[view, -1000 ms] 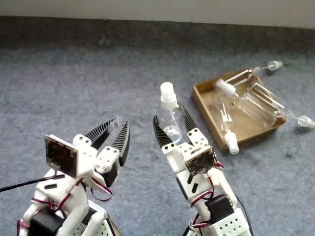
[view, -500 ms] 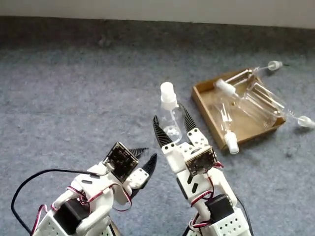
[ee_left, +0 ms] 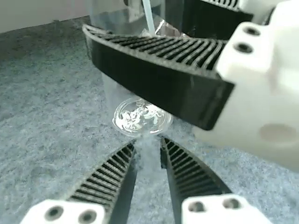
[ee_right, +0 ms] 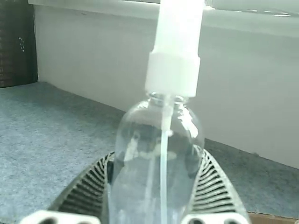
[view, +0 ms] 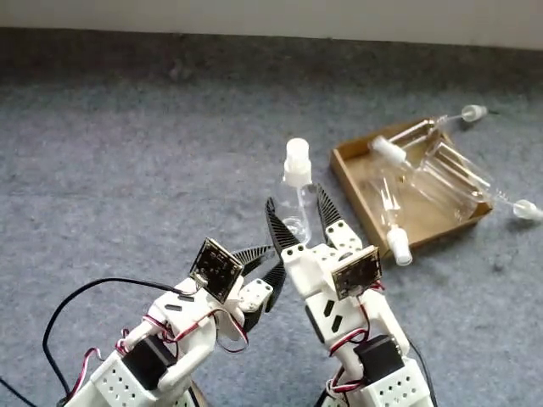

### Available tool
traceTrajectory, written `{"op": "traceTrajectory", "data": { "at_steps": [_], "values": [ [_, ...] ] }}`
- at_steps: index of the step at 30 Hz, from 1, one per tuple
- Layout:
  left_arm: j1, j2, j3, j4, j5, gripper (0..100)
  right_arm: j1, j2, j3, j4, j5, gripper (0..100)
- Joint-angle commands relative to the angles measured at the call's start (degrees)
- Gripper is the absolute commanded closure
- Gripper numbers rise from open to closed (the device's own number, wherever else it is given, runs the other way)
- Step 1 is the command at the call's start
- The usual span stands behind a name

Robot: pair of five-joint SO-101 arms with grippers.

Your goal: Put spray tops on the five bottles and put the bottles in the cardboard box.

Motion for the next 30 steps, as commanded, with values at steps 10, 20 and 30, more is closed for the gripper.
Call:
{"op": "traceTrajectory", "data": {
  "at_steps": [10, 20, 30],
  "values": [
    [2.3, -0.7, 1.8, -14.5, 9.8, 97, -5.1, -0.7, -1.7, 0.1, -4.9, 94.3],
    [-5.2, -0.7, 1.8, -14.5, 9.6, 97, -10.3, -0.8, -1.9, 4.0, -4.7, 94.3],
    [-10.5, -0.7, 1.8, -14.5, 9.7, 97, -9.7, -0.8, -1.8, 4.7, -4.6, 94.3]
  ]
}}
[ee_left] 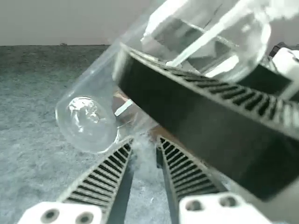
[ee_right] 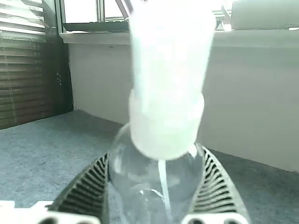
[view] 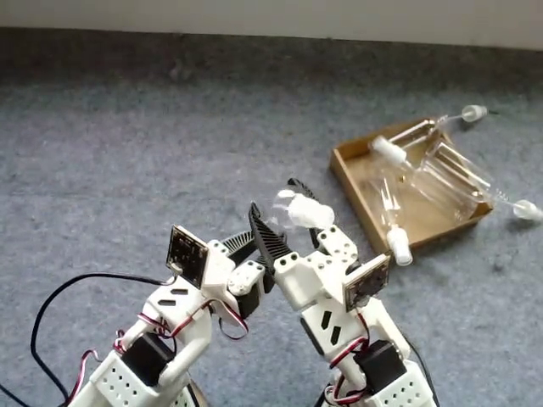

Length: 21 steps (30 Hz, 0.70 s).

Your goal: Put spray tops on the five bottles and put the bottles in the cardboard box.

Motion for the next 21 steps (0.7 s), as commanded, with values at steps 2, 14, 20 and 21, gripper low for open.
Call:
{"op": "traceTrajectory", "data": {
  "at_steps": [2, 14, 20, 21],
  "values": [
    [-4.0, -1.3, 1.2, -3.3, 0.5, 97, 0.7, 0.0, 0.2, 2.2, 0.1, 94.3],
    [-2.3, -1.4, 0.7, 1.4, 0.1, 97, 15.7, 0.6, -3.9, 9.6, 0.3, 94.3],
    [-5.1, -1.4, 0.7, 2.5, 0.1, 97, 20.8, 0.7, -7.4, 13.5, 5.7, 94.0],
    [-5.7, -1.4, 0.7, 2.9, 0.1, 97, 21.4, 0.8, -8.0, 13.5, 6.0, 94.0]
  ]
}}
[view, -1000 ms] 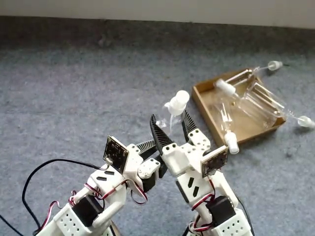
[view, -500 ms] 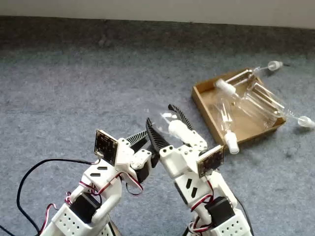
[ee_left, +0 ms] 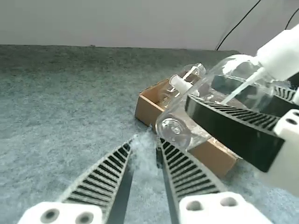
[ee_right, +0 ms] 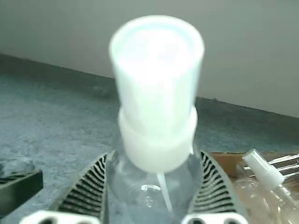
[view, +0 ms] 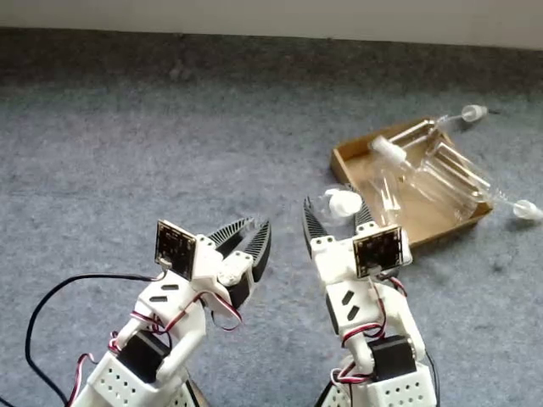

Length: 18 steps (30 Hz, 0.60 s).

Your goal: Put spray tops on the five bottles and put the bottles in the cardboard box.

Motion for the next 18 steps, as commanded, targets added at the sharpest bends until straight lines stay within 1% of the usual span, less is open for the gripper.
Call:
{"op": "traceTrajectory", "data": {
  "at_steps": [1, 4, 10, 12, 15, 18],
  "values": [
    [-2.5, -1.1, 0.7, 0.8, 0.3, 97, 3.3, 0.8, -6.1, 0.4, 1.8, 94.0],
    [-3.2, -1.1, 0.7, 2.4, 0.3, 97, 5.9, 6.8, -10.8, 0.4, 1.8, 94.0],
    [-6.2, -1.1, 0.7, 2.7, 0.4, 97, 14.6, 28.9, -25.1, 0.6, 1.8, 94.0],
    [-7.3, -1.1, 0.7, 2.6, 0.4, 97, 16.6, 35.3, -29.1, 0.6, 1.7, 94.0],
    [-8.4, -1.1, 0.7, 2.6, 0.4, 97, 17.5, 41.7, -33.1, 0.4, 1.8, 94.0],
    [-8.4, -1.1, 0.7, 2.6, 0.4, 97, 19.7, 45.1, -35.1, 0.2, 1.9, 94.0]
  ]
}}
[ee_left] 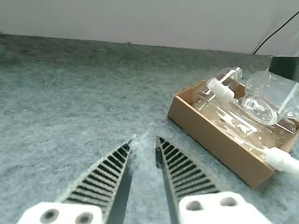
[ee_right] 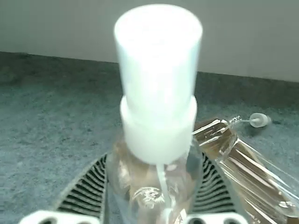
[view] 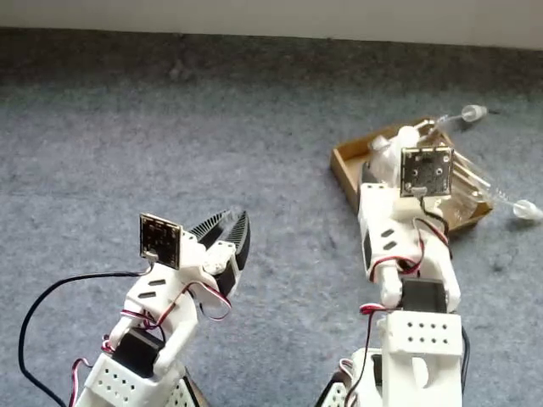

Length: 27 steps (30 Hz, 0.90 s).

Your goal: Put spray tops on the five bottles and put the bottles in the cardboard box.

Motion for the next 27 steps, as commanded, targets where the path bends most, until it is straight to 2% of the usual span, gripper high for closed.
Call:
{"op": "traceTrajectory", "data": {
  "at_steps": [1, 4, 11, 27],
  "values": [
    [-0.7, -1.1, 0.7, 0.1, 0.4, 97, 3.6, 3.2, -6.3, -0.1, 0.7, 94.0],
    [-0.7, -1.1, 0.7, 0.3, 0.4, 97, 7.8, 5.4, -6.5, -0.7, 0.7, 94.0],
    [-0.7, -1.1, 0.7, 0.3, 0.4, 97, 16.0, 10.9, -4.0, -12.6, 0.4, 94.0],
    [-0.4, -1.1, 1.0, 0.3, 0.5, 97, 19.4, 26.5, 2.0, -32.5, 0.3, 94.0]
  ]
}}
